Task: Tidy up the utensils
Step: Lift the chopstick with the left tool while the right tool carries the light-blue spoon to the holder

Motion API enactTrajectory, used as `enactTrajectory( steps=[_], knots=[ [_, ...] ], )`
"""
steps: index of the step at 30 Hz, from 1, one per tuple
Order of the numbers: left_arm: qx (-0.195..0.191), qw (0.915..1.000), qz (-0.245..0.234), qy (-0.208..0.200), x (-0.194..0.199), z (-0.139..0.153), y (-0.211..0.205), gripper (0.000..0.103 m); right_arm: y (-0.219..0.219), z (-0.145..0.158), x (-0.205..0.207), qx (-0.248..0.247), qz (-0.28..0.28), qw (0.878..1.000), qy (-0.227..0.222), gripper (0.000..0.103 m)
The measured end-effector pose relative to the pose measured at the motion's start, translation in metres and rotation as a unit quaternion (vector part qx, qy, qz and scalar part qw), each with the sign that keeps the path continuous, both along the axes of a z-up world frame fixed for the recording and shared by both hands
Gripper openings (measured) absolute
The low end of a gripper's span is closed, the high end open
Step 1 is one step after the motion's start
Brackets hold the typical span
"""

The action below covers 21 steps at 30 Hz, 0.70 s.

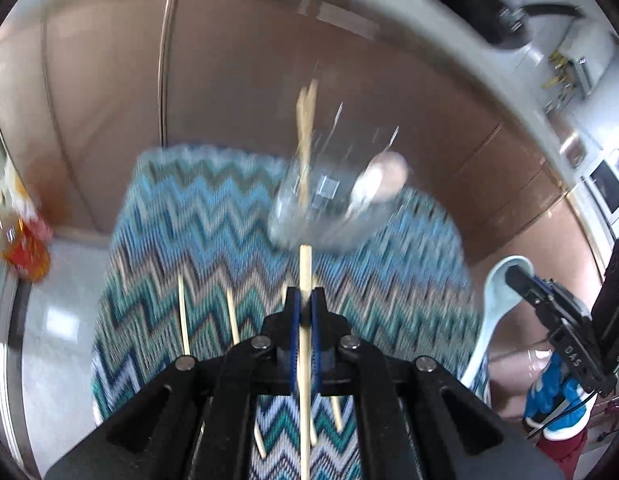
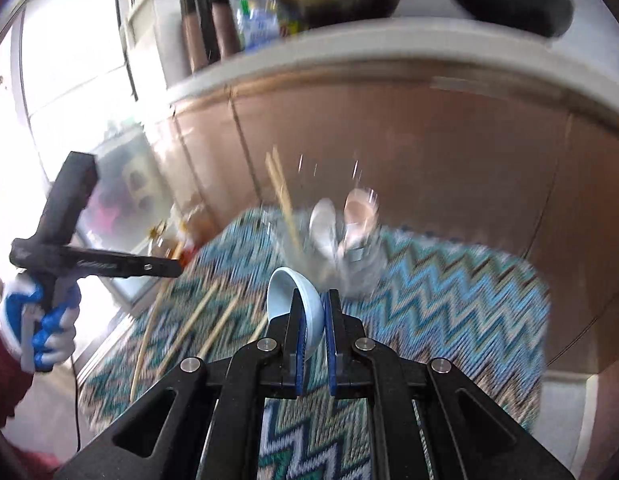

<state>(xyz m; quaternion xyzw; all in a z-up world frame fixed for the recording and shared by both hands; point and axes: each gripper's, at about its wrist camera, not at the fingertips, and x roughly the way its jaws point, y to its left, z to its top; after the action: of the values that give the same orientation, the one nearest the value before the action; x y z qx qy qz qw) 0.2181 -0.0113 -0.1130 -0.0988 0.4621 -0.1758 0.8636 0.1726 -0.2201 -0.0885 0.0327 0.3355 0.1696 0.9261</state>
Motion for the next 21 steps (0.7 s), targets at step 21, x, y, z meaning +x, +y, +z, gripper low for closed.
enactTrajectory(
  steps=[21],
  knots=[
    [-0.046,0.9366,0.146,-0.315,0.101,0.062,-0.054,0.005,0.029,0.006,0.1,-0.1,-0.146,0.958,-0.227,0.008]
  ],
)
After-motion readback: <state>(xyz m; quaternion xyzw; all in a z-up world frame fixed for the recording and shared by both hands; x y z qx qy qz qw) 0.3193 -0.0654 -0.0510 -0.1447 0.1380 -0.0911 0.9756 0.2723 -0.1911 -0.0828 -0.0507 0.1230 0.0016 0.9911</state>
